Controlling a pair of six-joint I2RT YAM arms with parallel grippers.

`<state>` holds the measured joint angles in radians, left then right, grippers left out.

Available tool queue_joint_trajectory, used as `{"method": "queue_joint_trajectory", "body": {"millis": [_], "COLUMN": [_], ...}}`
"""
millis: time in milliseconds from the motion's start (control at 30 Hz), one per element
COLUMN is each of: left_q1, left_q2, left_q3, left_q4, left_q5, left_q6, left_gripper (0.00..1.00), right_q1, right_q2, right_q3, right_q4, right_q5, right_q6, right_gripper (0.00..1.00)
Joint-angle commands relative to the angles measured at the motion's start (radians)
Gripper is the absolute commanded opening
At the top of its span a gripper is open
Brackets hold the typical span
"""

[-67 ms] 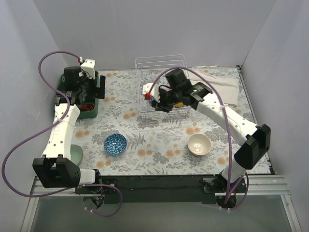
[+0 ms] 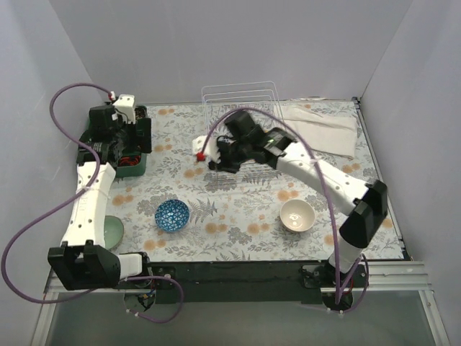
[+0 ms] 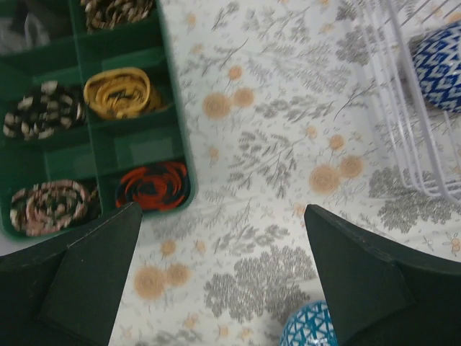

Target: Load the bowls into the dish rack

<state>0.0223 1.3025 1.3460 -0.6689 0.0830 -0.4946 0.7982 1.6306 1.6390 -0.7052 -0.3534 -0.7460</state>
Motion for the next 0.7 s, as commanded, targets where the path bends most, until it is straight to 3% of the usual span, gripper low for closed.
{"method": "queue_joint_trajectory", "body": {"millis": [0, 133, 300, 667], "left_q1": [0.094, 0.178, 0.199, 0.2], "left_q2": [-0.147, -0.149, -0.151, -0.109], "left_q3": [-0.045, 0.002, 0.053, 0.113], "left_q4": [-0.13, -0.147, -0.114, -0.133], "left_q5": [0.001, 0.011, -0.063, -0.019], "left_q6": [-0.113, -0.133, -0.136, -0.151], "left_gripper": [0.98, 0.98, 0.98, 0.98], "right_q1": [0.319, 0.406, 0.475, 0.527], "right_q2": [0.179, 0.307, 0.434, 0.509], "right_q3": [0.129, 0.237, 0.331, 0.364], "right_q4": [-0.073, -0.082, -0.077, -0.079], "right_q5": [0.12, 0.134, 0.146, 0.157], "right_q6": [-0.119, -0.113, -0.133, -0.177], "right_gripper": [0.41, 0.41, 0.42, 0.42]}}
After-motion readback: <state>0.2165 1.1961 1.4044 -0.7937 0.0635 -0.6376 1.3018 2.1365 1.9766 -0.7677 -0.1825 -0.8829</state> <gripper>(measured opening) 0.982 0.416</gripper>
